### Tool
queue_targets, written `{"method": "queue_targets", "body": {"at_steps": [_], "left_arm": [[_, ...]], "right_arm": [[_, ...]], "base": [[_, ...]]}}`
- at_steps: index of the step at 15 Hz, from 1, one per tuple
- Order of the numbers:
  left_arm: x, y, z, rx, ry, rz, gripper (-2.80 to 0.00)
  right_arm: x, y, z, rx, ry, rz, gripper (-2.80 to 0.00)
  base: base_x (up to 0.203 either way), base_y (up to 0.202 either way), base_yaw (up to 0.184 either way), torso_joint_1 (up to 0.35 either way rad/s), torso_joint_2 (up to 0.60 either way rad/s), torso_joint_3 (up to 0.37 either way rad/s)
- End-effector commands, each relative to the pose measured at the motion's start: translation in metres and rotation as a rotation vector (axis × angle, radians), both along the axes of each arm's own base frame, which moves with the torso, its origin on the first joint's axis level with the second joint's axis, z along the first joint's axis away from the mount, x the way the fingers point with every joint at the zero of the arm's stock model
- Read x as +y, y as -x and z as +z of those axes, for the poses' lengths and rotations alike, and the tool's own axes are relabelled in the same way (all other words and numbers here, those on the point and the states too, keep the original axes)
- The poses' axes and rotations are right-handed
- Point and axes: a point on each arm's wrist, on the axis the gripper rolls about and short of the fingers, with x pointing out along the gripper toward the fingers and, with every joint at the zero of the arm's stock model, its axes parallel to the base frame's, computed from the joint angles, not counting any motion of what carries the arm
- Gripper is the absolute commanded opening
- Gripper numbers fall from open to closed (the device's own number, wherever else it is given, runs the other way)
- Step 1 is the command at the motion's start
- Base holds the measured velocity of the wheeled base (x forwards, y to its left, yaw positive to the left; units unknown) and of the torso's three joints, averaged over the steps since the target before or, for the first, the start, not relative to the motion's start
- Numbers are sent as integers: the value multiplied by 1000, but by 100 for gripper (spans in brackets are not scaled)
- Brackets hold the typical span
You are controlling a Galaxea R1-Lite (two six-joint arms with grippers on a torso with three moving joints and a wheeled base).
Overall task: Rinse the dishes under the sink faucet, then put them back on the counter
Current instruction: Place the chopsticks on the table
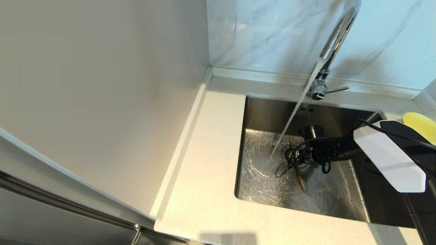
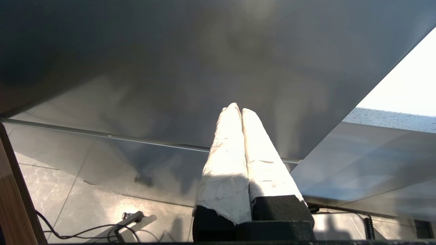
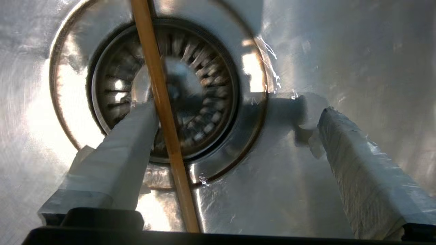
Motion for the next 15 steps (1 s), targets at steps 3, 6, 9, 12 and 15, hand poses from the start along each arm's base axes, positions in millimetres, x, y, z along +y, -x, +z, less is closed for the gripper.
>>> {"method": "queue_targets", "body": {"at_steps": [3, 6, 9, 12, 15], "left_arm": [[0, 0, 0, 0, 0, -1, -280], [0, 0, 0, 0, 0, -1, -280], [0, 0, 0, 0, 0, 0, -280], [0, 0, 0, 0, 0, -1, -280], [0, 0, 0, 0, 0, -1, -280]], "right_arm": [[-8, -3, 4, -16, 19, -28, 0], [-19, -3, 5, -13, 60, -66, 0], [-26, -3, 9, -21, 68, -84, 0], [-29, -3, 12, -27, 85, -103, 0], [-37, -4, 15, -28, 125, -130, 0]], "base": [[0, 0, 0, 0, 0, 0], [0, 0, 0, 0, 0, 0], [0, 0, 0, 0, 0, 0], [0, 0, 0, 0, 0, 0], [0, 0, 0, 0, 0, 0]]}}
